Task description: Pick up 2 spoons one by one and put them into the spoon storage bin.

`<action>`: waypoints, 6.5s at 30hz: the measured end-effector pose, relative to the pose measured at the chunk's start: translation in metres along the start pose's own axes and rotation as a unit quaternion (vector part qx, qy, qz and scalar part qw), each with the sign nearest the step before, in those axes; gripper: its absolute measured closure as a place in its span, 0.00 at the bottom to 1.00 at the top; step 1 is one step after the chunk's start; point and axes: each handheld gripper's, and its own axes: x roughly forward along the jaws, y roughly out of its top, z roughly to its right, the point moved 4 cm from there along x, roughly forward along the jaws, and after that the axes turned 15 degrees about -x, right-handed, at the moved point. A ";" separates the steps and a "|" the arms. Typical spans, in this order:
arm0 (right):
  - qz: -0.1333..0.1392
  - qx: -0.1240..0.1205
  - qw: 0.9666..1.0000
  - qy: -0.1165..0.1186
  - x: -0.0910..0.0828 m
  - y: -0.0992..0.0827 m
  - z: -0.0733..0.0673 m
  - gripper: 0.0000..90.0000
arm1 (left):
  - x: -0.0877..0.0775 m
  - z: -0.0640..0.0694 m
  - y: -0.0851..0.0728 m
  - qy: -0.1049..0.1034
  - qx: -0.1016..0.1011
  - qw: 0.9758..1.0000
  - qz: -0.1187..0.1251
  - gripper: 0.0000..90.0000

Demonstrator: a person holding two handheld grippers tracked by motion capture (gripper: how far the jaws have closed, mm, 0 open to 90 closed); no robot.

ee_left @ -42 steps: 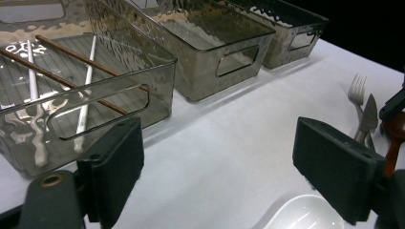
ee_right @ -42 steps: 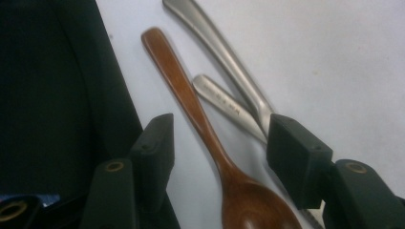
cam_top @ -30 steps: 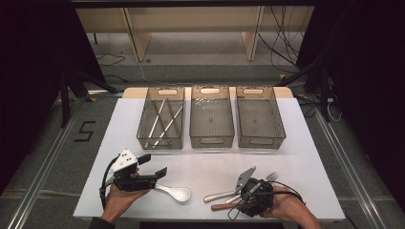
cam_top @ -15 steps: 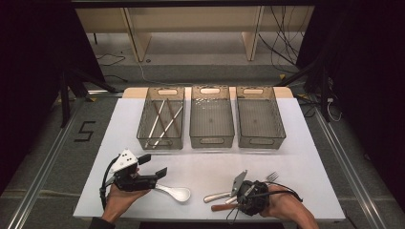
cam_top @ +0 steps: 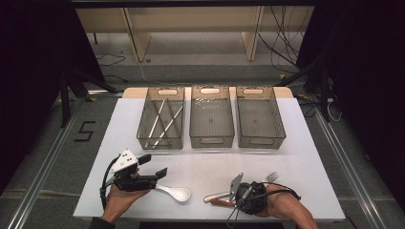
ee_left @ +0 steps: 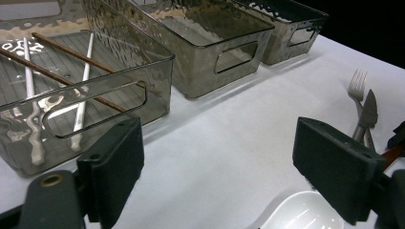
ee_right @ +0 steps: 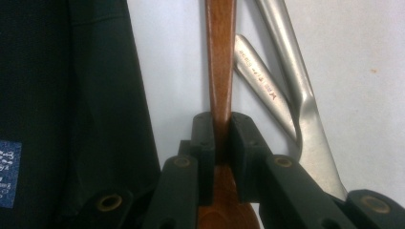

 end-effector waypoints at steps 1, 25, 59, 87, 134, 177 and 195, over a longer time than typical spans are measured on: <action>0.001 -0.001 1.000 0.001 0.000 0.000 0.000 0.91 | 0.000 0.000 0.000 0.000 0.000 1.000 0.000 0.20; 0.119 0.121 0.984 -0.056 -0.045 0.000 0.038 0.91 | 0.000 -0.001 0.000 0.001 -0.003 1.000 0.003 0.20; 0.198 0.239 0.942 -0.125 -0.070 0.025 0.135 0.91 | 0.000 -0.002 0.000 0.001 0.000 1.000 0.000 0.20; 0.219 0.280 0.922 -0.152 -0.085 0.043 0.186 0.91 | 0.001 -0.001 -0.001 -0.002 -0.001 1.000 -0.001 0.20; 0.221 0.354 0.891 -0.179 -0.065 0.043 0.251 0.91 | 0.001 -0.002 -0.001 -0.003 -0.002 1.000 -0.001 0.20; 0.221 0.336 0.900 -0.167 -0.063 0.043 0.230 0.57 | 0.001 -0.002 -0.001 -0.002 -0.004 1.000 0.000 0.20; 0.267 0.300 0.897 -0.183 -0.088 0.030 0.167 0.42 | 0.001 -0.005 0.000 0.002 -0.003 1.000 -0.003 0.20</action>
